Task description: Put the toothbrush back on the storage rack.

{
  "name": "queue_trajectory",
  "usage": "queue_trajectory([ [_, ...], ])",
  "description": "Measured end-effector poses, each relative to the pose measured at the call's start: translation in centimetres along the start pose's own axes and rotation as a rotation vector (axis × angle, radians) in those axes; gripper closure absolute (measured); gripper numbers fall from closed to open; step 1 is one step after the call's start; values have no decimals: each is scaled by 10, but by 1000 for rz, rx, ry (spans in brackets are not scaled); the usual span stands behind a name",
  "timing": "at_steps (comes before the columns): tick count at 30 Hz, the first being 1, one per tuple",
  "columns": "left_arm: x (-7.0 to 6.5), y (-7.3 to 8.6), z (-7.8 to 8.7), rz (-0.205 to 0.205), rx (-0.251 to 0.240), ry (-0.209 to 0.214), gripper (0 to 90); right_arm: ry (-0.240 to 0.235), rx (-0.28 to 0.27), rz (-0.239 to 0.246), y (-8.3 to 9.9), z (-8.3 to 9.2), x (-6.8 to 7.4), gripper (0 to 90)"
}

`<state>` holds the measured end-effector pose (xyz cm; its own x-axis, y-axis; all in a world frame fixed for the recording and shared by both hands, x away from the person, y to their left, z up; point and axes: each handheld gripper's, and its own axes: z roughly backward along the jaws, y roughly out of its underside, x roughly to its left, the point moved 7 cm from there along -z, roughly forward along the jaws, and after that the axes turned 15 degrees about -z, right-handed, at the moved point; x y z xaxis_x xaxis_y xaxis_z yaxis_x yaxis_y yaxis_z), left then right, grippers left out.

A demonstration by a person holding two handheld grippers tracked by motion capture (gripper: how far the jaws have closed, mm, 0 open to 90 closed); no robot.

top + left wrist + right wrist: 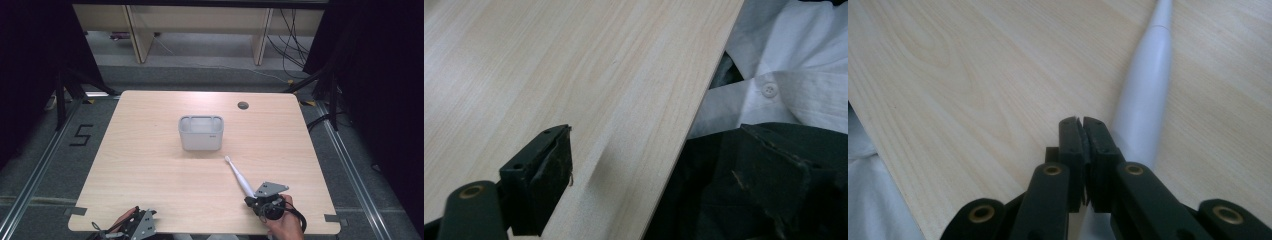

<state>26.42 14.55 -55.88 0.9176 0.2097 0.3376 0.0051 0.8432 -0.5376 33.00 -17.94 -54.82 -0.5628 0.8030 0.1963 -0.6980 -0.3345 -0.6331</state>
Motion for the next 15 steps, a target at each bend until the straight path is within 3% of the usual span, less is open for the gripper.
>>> queue_trajectory([
  [2,0,0,0,1,1,0,153,-2,9,15,0,1,-1,873],
  [4,0,0,0,-1,-1,1,153,9,-10,3,0,0,-2,872],
  [10,0,0,0,1,-2,1,153,8,14,-8,2,2,-4,872],
  [15,0,0,1,0,0,2,153,13,29,15,2,3,-9,870],
])
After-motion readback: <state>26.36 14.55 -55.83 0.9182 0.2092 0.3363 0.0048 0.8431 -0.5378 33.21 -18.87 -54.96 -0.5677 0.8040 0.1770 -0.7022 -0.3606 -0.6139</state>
